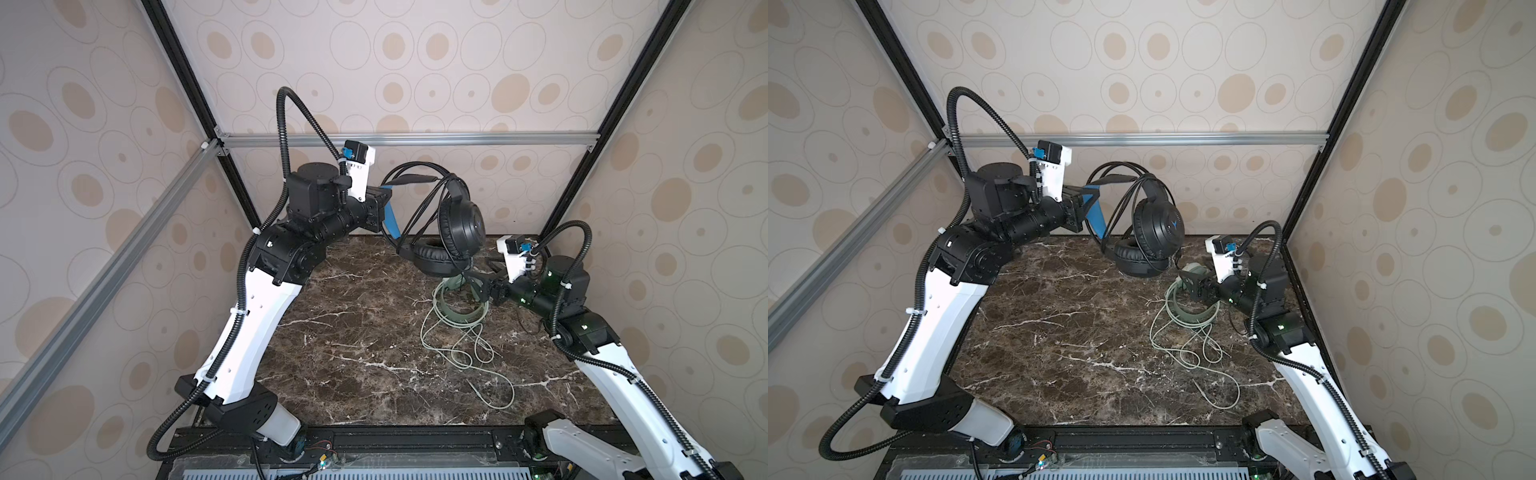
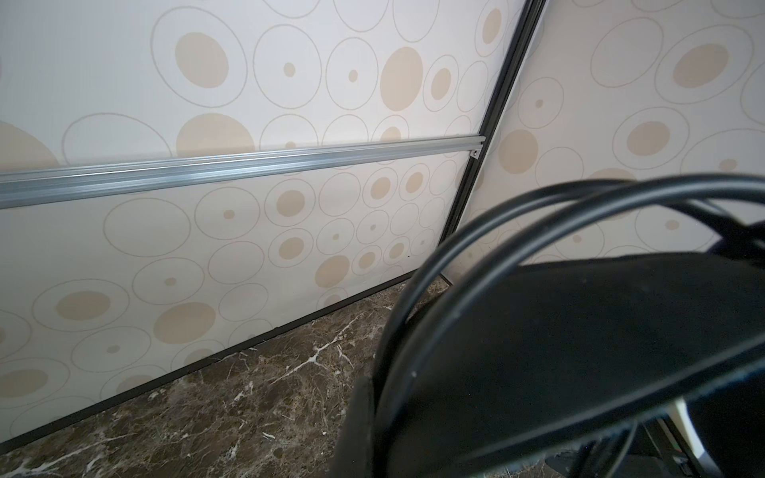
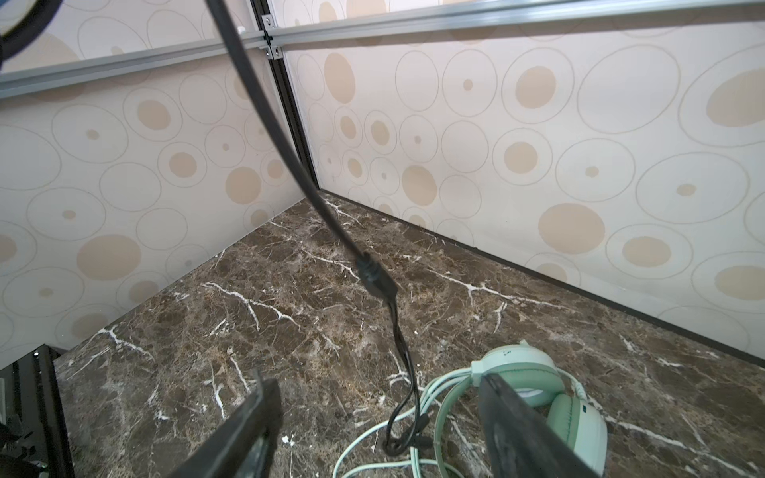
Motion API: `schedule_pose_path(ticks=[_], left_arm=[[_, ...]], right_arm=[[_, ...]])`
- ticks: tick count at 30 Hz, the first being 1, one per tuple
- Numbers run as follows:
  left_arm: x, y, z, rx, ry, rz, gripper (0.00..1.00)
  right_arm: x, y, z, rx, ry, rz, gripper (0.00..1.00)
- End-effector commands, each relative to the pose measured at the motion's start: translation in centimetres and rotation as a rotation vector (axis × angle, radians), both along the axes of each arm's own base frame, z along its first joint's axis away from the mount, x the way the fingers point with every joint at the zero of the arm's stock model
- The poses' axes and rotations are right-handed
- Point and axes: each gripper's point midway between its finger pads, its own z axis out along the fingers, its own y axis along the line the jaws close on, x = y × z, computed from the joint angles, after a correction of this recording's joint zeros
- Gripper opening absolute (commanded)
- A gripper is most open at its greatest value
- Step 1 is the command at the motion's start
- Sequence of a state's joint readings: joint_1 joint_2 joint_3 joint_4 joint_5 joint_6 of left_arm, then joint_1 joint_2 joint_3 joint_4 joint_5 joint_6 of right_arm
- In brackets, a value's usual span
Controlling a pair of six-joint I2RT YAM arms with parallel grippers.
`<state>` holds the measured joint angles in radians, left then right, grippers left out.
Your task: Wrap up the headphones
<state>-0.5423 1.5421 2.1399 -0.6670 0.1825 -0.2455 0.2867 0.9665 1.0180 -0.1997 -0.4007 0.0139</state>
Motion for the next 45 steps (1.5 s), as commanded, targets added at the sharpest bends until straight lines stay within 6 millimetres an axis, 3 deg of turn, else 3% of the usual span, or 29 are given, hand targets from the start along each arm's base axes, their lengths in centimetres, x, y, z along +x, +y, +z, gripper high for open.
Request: schedule_pose_path(ticks=[1,7,18,28,36,45], left_arm=[[-0.9,0.5,4.5,-0.127,-0.084,-0.017,0.00],[-0.9,0.8,4.5,-0.129,-0.082,-0.005,0.00],[-1.1,1.1,4.5,-0.132,-0.079,0.006,0.00],[-1.2,0.9,5.0,-0.152,-0.087,-0.010,0.00],[-1.3,1.0,5.2,-0.156,-0.090,-0.007,0.00],[-1.5,1.2,5.3,-0.159,-0.092,-0.004,0.00]], right_arm=[[-0.2,0.1,-1.5,0.006,0.048,0.003,0.79],[-0.7,1.5,-4.2,0.068,0.150,0.083,0.84],[-2.8,3.6,-5.7,0.201,0.217,0.204,0.84],[-1.4,3.0,-7.8,0.126,0.218,0.137,0.84],[-0.8,3.2,-8.2,0.145,0.212,0.138,0.83],[-2.2,6.6,-8.7,0.150,0.245,0.259,0.81]])
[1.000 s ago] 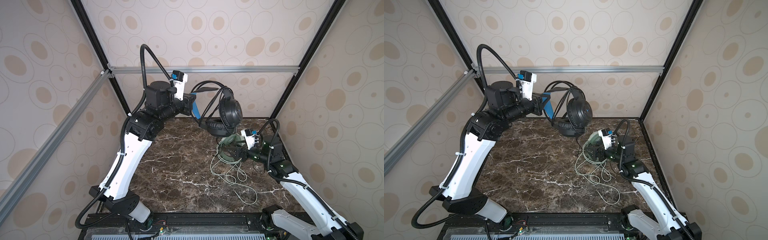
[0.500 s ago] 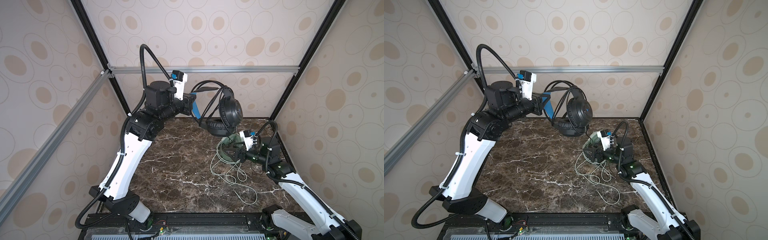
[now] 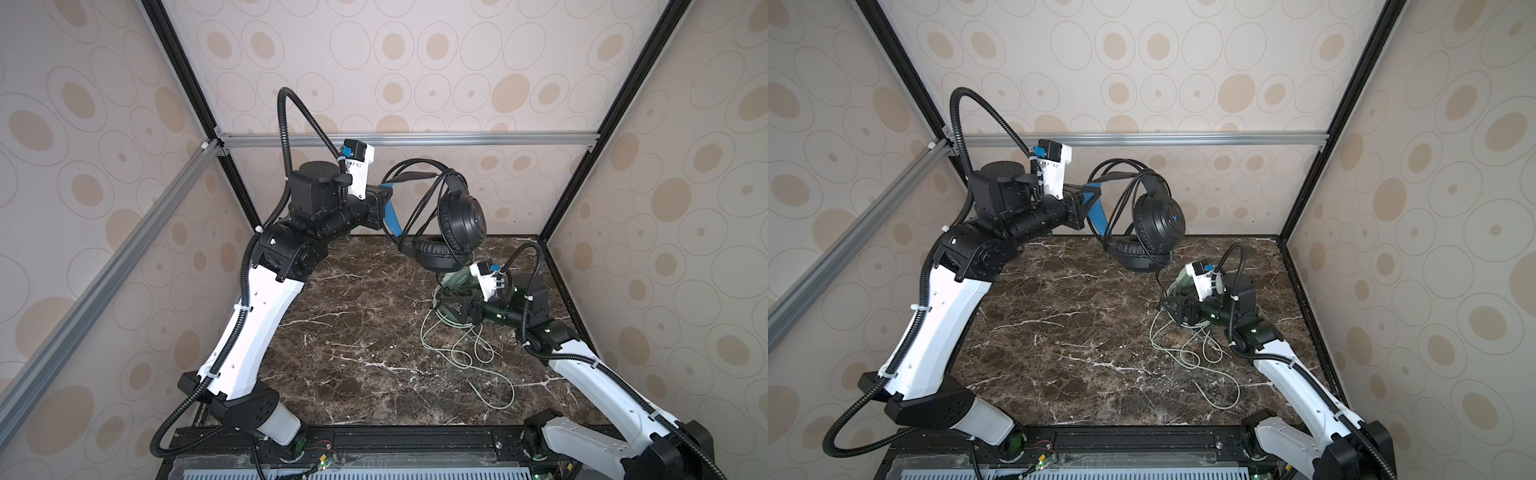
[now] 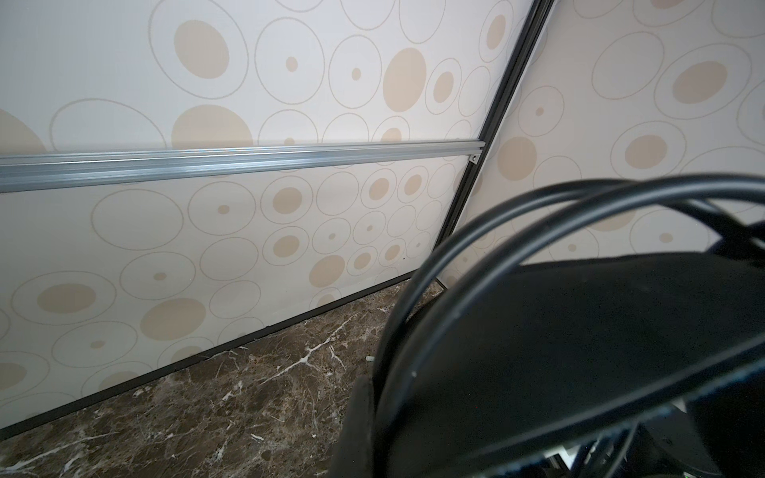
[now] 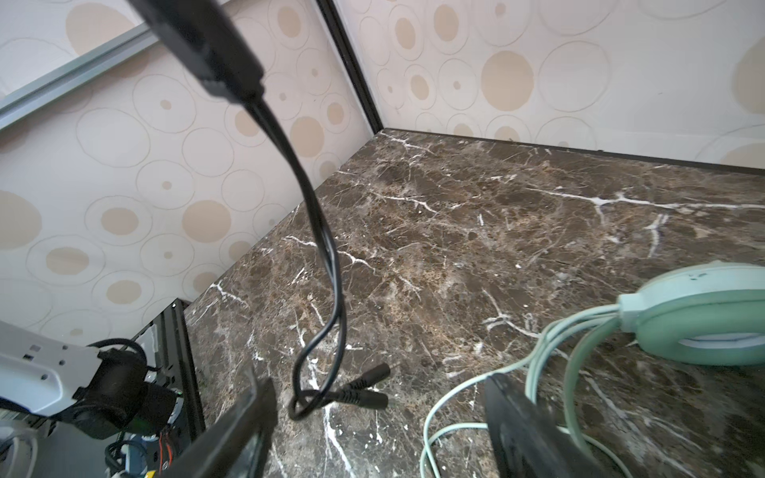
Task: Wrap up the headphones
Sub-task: 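Grasp the black cable with the right gripper and lift it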
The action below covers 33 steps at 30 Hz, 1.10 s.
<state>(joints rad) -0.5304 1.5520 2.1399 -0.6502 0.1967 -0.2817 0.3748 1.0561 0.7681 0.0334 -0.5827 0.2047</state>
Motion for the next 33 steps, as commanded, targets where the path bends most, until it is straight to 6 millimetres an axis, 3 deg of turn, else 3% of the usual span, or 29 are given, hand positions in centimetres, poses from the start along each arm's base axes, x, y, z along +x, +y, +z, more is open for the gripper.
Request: schedule_pose_path(ticks=[1,9,12,15,18,22,33], left_arm=[[-2.0,1.3,5.3,-0.125,-0.108,-0.004,0.00],[-2.2,1.4,5.8,-0.137,-0.121,-0.007,0.00],[-2.1,1.2,5.8,-0.139,-0.120,-0.013,0.00],[-2.0,1.2,5.9,-0.144,-0.123,-0.013,0.00],[-2.0,1.4,6.1,-0.153,-0.127,-0.009,0.00],[-1.9,1.4,6.0,-0.159,-0.123,-0.002,0.00],[-1.6,1.9,5.6,-0.155,-0.116,0.016,0.00]], right_arm=[[-0.6,1.2,0.3,0.015,-0.010,0.047,0.81],[0.7,1.4,-0.5,0.017,-0.019,0.011,0.81],[1.7,1.7,-0.8,0.008,-0.024,0.014,0.76],[2.5,2.1,-1.2,-0.004,-0.020,0.018,0.64],[2.9,2.1,-1.2,-0.005,-0.034,0.010,0.39],[2.8,1.8,-1.5,-0.029,-0.037,0.001,0.21],[3.1,-0.3,-0.8,-0.114,-0.073,-0.094,0.02]])
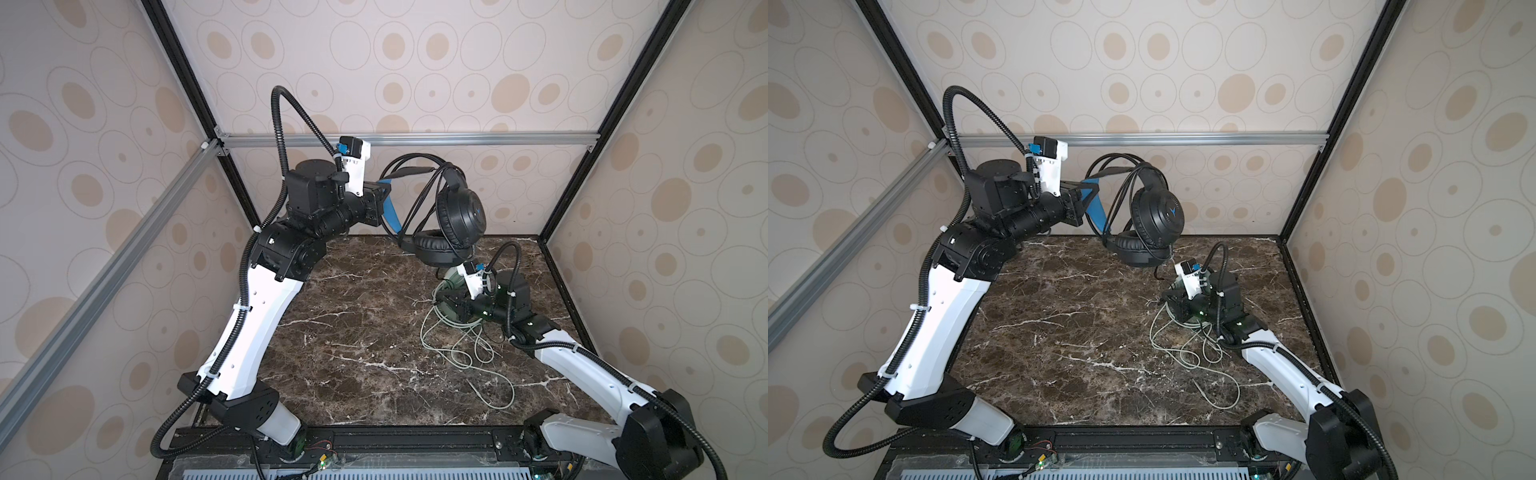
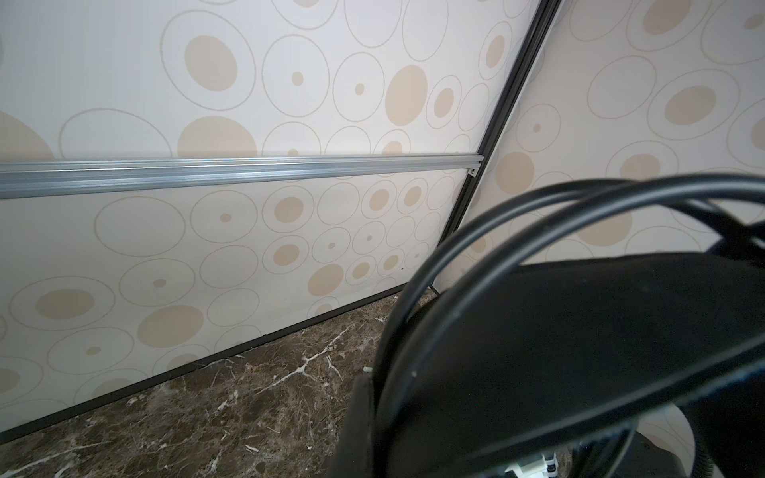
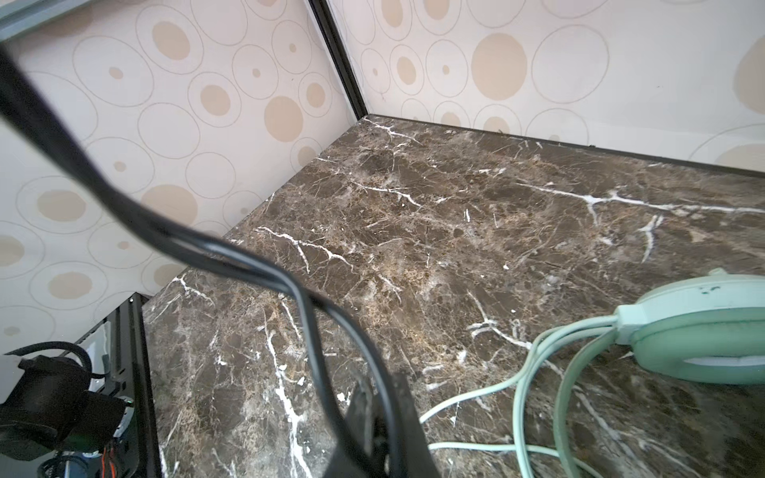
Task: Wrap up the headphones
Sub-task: 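Grasp the black cable with the right gripper and lift it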
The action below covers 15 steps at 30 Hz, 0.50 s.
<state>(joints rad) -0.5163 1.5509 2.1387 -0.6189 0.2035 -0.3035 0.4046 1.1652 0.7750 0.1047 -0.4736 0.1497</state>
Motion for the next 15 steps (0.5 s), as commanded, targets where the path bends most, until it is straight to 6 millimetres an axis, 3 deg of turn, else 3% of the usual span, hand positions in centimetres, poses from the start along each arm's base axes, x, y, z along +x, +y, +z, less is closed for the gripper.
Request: schedule_pose_path(ticks=[1,6,15], left_arm=[[-1.9,1.6,4.8,-0.121,-0.103,0.006,0.00],[-1.8,1.5,3.3,-0.102,-0.085,-0.002,0.00],[-2.3,0.5,-1.3,-0.032,-0.003,-0.073,0.00]], right_arm=[[0.6,-1.2,1.7,-0.060,-0.046,-0.050,0.01],[2.4,-3.8,3.3,-0.165,-0.032,-0.140,0.00],[6.5,-6.7,9.3,-0.305,-0.095,-0.285,0.00]])
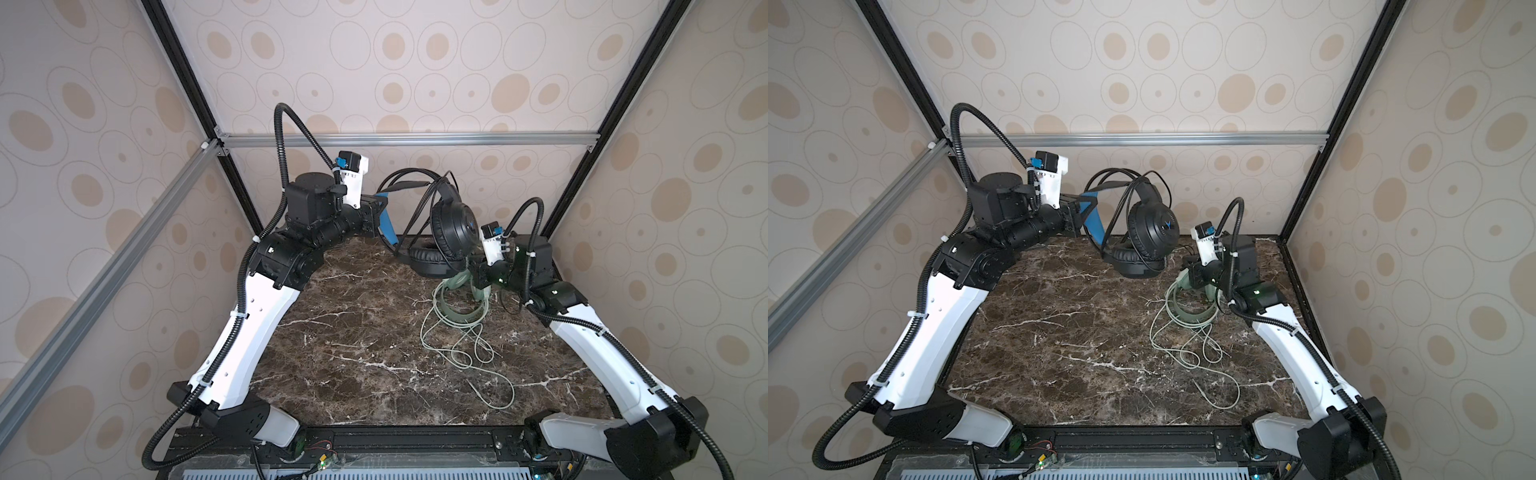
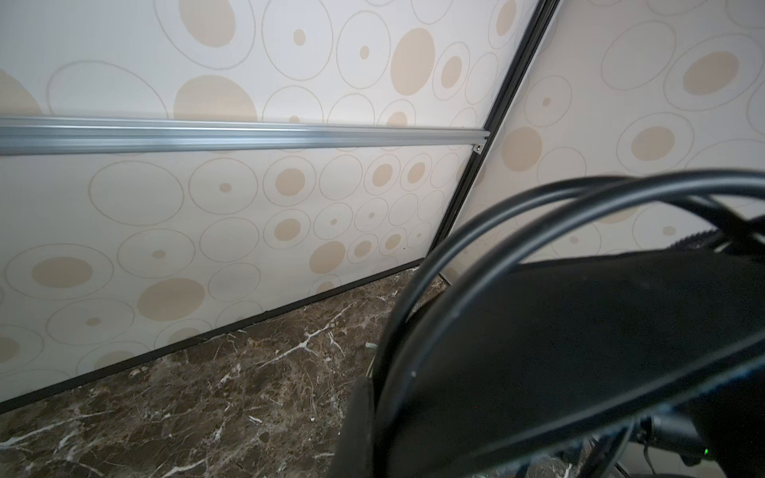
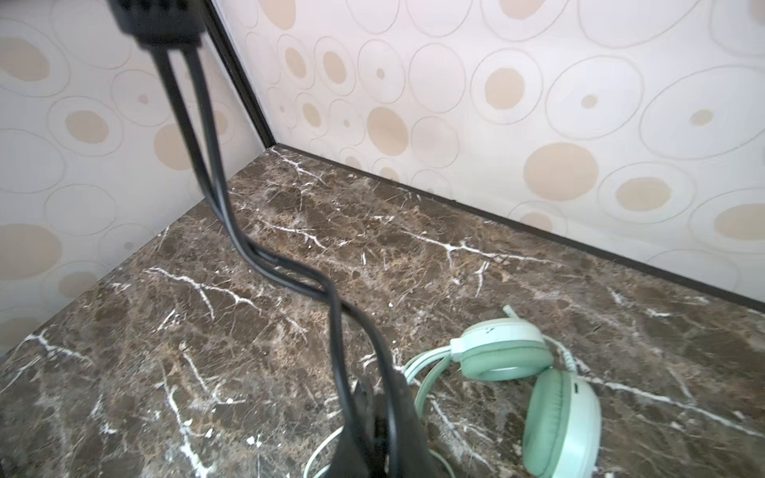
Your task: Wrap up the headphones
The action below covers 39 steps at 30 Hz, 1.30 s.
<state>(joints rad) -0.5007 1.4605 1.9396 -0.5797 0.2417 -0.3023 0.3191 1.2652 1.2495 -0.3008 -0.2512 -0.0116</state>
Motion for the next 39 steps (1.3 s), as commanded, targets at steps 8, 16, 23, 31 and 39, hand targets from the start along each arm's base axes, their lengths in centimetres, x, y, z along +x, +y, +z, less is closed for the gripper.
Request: schedule_pose_path(ticks=[8,16,23,31,39], left_arm=[[-3.3,-0.5,0.4,-0.053,-0.016,-0.128,0.00],[-3.8,0.5,1.6,-0.033,-0.037,-0.097,0.00],[-3.1,0.4,0.1,0.017,0.004,-0.087,0.00],[-1.4,0.4,-4.4,0.105,0.110,-0.051,0.00],[0.0,2.2,-7.8,0.209,0.189,0.064,0.00]], right_arm=[[4.4,-3.2,2.2,-0.159,0.045,-0.174,0.00],[5.1,-7.4,0.5,-0.143,0.081,-0.343,0.00],[4.7,-10.3,2.4,-0.106,0.021,-0.409,0.00],[5.0,-9.3,8.4,-0.026,-0.114,-0.359,0.00],[3.5,-8.3,15.6,0.046,-0.279,-0.296,0.00]])
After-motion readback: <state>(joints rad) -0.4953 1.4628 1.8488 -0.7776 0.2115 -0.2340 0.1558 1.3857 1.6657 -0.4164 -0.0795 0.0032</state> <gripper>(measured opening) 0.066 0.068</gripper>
